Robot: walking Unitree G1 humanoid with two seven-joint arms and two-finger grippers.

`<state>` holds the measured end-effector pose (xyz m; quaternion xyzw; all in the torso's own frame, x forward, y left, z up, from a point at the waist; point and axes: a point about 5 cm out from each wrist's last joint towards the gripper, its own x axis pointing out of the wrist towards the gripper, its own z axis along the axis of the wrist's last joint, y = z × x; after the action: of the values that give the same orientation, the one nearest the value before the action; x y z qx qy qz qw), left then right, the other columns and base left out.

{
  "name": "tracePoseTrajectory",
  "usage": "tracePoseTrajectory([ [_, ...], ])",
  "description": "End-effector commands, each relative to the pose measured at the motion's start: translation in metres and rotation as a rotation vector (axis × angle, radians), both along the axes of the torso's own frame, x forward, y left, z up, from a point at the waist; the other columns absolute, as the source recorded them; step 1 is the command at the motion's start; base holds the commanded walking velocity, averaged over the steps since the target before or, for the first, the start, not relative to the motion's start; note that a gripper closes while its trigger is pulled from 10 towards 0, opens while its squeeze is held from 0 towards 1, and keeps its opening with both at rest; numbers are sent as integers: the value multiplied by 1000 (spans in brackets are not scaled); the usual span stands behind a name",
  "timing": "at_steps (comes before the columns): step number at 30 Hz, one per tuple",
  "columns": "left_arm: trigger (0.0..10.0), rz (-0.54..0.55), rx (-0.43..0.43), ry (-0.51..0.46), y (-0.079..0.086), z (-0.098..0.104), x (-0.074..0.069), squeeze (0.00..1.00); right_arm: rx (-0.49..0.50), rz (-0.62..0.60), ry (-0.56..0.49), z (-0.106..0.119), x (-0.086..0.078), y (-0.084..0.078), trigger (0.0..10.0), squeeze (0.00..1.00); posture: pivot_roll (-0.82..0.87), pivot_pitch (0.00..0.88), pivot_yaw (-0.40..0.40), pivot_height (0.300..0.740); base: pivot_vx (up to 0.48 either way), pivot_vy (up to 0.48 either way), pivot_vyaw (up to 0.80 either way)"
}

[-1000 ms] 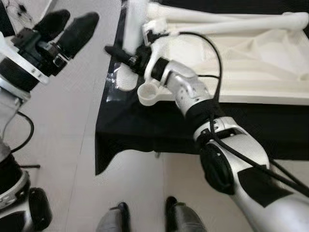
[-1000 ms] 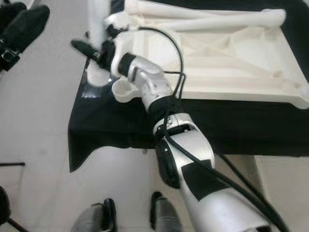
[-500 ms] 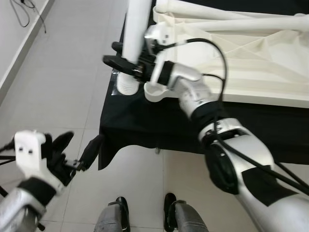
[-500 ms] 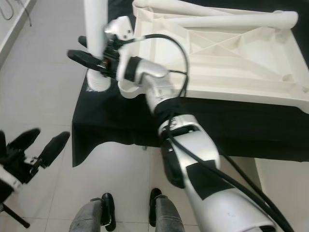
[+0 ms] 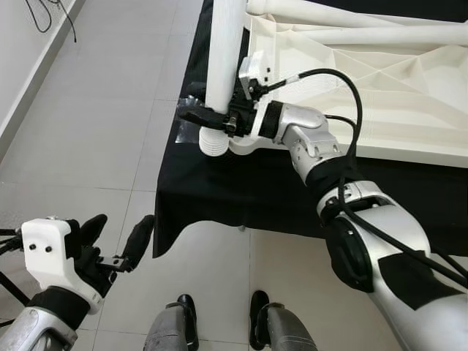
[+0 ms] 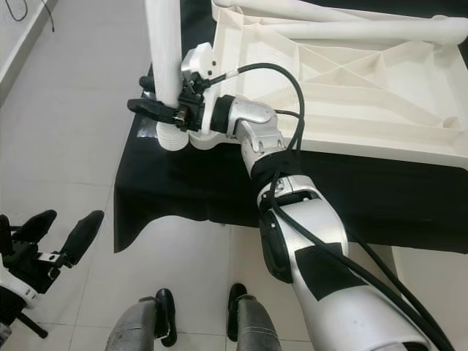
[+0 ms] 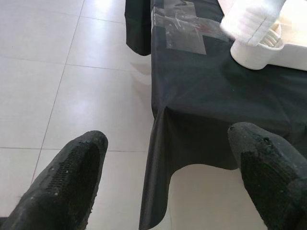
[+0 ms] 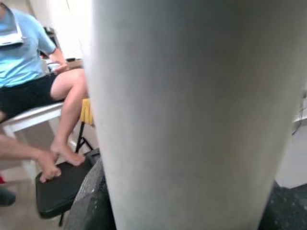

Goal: Building children table

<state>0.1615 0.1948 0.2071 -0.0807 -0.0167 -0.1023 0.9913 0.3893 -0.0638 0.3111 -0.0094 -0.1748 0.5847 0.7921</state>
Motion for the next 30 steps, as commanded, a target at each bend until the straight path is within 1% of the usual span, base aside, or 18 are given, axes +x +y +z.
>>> tracePoseTrajectory([
  [1,10000,12,8,-10,-1,2,-6,0,100,30,2,16,-1,-9,10000,0,101,379,-38,740,0,0,0],
  [2,10000,15,5,-10,-2,2,-6,0,185,41,14,27,0,-18,10000,0,98,383,-36,740,0,0,0],
  [3,10000,15,5,-10,-2,2,-6,0,185,41,14,27,0,-18,10000,0,98,383,-36,740,0,0,0],
  [4,10000,17,2,-12,-2,2,-7,0,213,-11,3,32,2,-28,10000,0,99,384,-35,740,0,0,0],
  [5,10000,17,2,-12,-2,2,-7,0,213,-11,3,32,2,-28,10000,0,99,384,-35,740,0,0,0],
  [6,10000,17,2,-12,-2,2,-7,0,188,-46,-2,28,3,-31,10000,0,99,384,-35,740,0,0,0],
  [8,10000,18,4,-14,-2,2,-7,0,89,-87,-25,17,5,-35,10000,0,99,384,-35,740,0,0,0],
  [9,10000,18,4,-14,-2,2,-7,0,89,-87,-25,17,5,-35,10000,0,99,384,-35,740,0,0,0],
  [10,10000,19,5,-16,-2,1,-7,0,22,-85,-42,9,4,-34,10000,0,100,388,-33,740,0,0,0],
  [12,10000,21,6,-18,-2,1,-7,0,-46,-76,-60,2,3,-33,10000,0,99,387,-32,740,0,0,0],
  [13,10000,20,7,-18,-2,1,-7,0,-119,-45,-78,-8,1,-30,10000,0,97,388,-29,740,0,0,0],
  [16,10000,18,7,-16,-1,0,-7,0,-224,34,-98,-25,-5,-22,10000,0,95,386,-25,740,0,0,0],
  [23,10000,17,4,-15,-1,-1,-6,0,-259,56,-131,-30,-9,-10,10000,0,94,379,-24,740,0,0,0],
  [25,10000,17,3,-17,-1,-1,-6,0,-309,75,-172,-32,-12,1,10000,0,94,379,-26,740,0,0,0],
  [26,10000,17,3,-17,-1,-1,-6,0,-309,75,-172,-32,-12,1,10000,0,94,379,-26,740,0,0,0],
  [27,10000,18,3,-19,-1,-1,-5,0,-351,76,-203,-34,-13,7,10000,0,90,379,-31,740,0,0,0],
  [29,10000,18,3,-21,-1,-1,-5,0,-362,62,-213,-34,-12,9,10000,0,90,379,-31,740,0,0,0],
  [30,10000,19,2,-23,-1,-1,-5,0,-358,26,-212,-30,-10,11,10000,0,89,381,-35,740,0,0,0],
])
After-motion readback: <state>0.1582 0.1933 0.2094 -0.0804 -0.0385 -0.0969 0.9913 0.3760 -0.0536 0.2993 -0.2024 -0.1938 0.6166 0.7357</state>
